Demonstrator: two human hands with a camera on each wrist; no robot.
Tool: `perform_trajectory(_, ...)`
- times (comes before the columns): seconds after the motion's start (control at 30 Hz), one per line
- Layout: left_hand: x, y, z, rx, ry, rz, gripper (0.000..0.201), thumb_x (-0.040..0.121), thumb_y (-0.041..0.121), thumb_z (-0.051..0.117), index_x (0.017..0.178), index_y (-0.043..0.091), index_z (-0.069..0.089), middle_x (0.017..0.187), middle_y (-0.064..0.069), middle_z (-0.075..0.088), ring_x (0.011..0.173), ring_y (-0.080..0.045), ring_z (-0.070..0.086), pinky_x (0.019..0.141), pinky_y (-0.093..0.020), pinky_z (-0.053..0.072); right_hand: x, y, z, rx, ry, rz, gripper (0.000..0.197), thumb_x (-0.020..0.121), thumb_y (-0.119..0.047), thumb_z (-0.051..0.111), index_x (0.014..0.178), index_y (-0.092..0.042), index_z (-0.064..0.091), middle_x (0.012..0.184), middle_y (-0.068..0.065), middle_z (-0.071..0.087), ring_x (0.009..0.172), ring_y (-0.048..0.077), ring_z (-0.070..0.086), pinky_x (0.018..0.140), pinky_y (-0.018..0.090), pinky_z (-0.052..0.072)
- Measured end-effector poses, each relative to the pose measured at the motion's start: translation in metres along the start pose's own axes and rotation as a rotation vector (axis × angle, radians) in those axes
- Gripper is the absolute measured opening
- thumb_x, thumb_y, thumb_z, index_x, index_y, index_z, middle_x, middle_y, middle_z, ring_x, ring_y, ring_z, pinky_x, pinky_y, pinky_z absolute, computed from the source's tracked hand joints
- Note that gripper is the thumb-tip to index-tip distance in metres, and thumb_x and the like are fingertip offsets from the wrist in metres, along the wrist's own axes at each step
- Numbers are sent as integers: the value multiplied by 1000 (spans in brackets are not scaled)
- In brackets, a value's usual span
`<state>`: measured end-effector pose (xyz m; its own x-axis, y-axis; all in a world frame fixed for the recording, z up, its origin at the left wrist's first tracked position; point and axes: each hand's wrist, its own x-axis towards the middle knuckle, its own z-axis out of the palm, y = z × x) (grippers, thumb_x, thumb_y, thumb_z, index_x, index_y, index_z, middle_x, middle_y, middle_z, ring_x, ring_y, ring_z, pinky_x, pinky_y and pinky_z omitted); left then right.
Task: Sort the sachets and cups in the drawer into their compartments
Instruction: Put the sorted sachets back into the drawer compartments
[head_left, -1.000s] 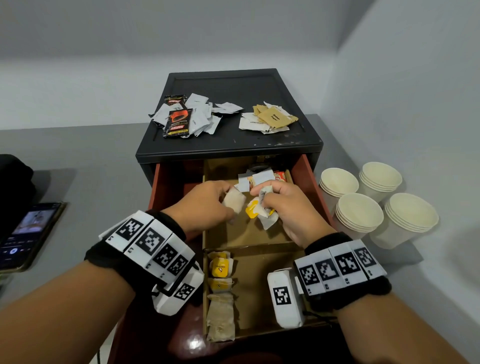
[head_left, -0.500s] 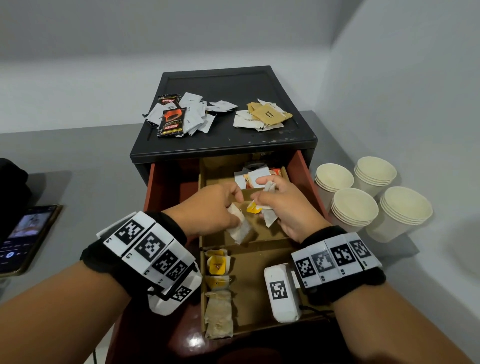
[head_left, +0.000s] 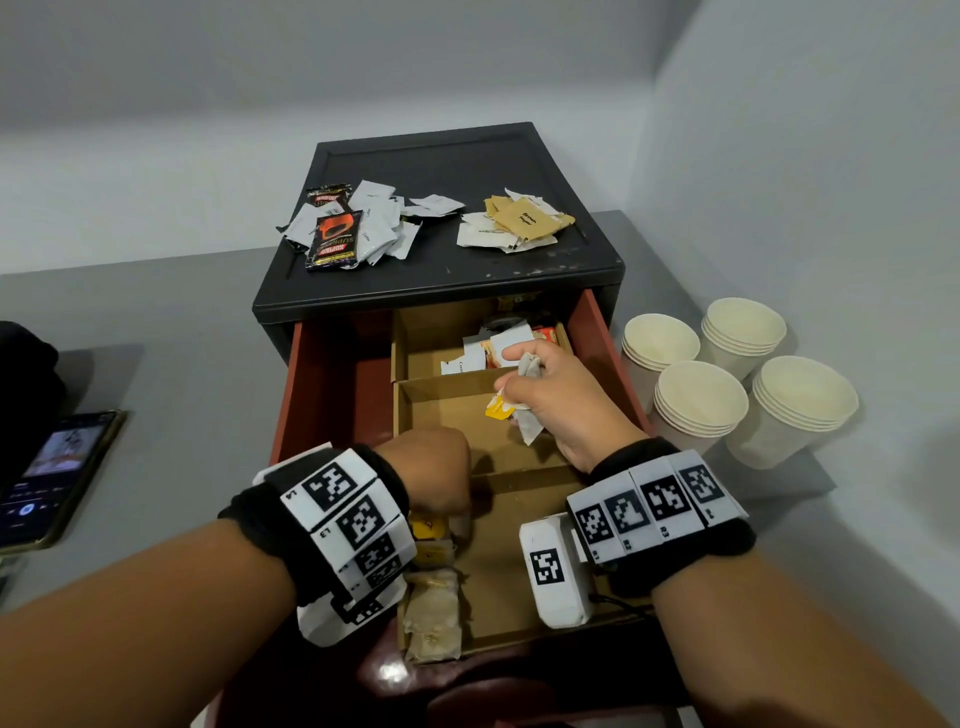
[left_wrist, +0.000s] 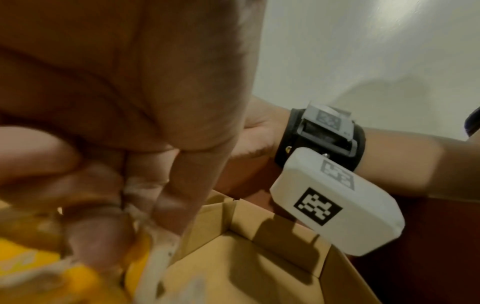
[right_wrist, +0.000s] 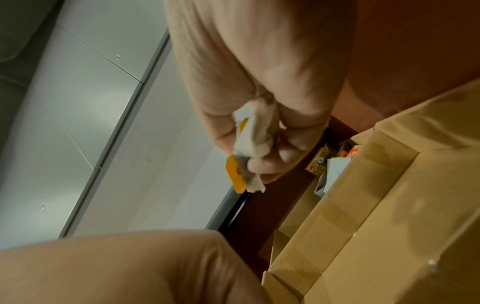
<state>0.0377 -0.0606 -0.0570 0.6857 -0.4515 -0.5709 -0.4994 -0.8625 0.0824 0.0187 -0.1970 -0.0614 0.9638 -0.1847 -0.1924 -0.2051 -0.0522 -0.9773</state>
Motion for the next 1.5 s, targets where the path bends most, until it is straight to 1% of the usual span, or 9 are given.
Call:
perform_trajectory(0.43,-5,-6,-15,-24,124,-33,25,90,27,55,100,12,72,102,-5,68,96,-22,62,79,-31,50,-1,-1,2,-12,-43,20,31,84,-3,54,99,-31,55,118,14,58,103,28,60,91,46,52)
perform_trajectory(0.53,-5,-11,-27,-505,256,-61,17,92,19,52,86,15,66,80,-1,62,75,-15,59,66,-25,47,1,-1,3,2,-67,40,41,83,6,46,100,-31,53,112,11,61,109,29,57,97,47,48)
perform_trajectory(0.63,-12,-4,-37,-1123,170,-66,7,94,11,51,88,11,55,74,-5,57,58,-13,50,50,-17,39,-1,-1,3,29,-103,16,51,83,13,45,116,-26,46,97,4,63,105,28,59,99,44,47)
perform_trajectory(0.8,-14,-5,-35,-1333,217,24,14,85,1,64,95,9,59,67,3,66,43,-3,57,44,-12,46,-3,-4,2,46,-123,-35,54,83,11,54,118,-30,45,107,9,63,105,26,59,92,37,48)
perform_trajectory(1.0,-11,-15,-35,-1170,292,36,17,82,0,67,92,12,62,71,-3,63,45,-1,52,42,-12,40,1,2,0,0,-67,-2,46,86,8,48,113,-29,47,100,7,61,103,30,60,85,40,51)
perform_trajectory(1.13,-17,-18,-38,-879,347,124,10,82,11,70,73,16,68,79,-2,66,72,-8,56,71,-17,46,3,3,-3,65,36,41,40,90,5,49,110,-28,45,118,11,56,104,28,62,57,18,52)
perform_trajectory(1.27,-27,-16,-36,-611,382,284,14,81,18,72,71,24,65,89,0,64,82,-7,57,78,-20,44,6,7,-4,17,46,75,53,88,5,50,128,-29,41,123,10,52,107,25,58,61,21,48)
perform_trajectory(1.43,-38,-5,-26,-471,263,533,5,82,14,71,86,11,73,80,-3,72,72,-8,65,74,3,38,5,8,-2,-178,-9,57,77,82,13,50,146,-24,28,119,5,52,84,8,52,69,21,44)
perform_trajectory(1.5,-38,-1,-19,-318,177,562,11,84,14,68,94,13,74,87,1,73,78,-7,66,78,-9,47,6,8,-2,-197,-2,66,80,81,12,52,147,-26,28,123,11,53,85,15,55,60,21,43)
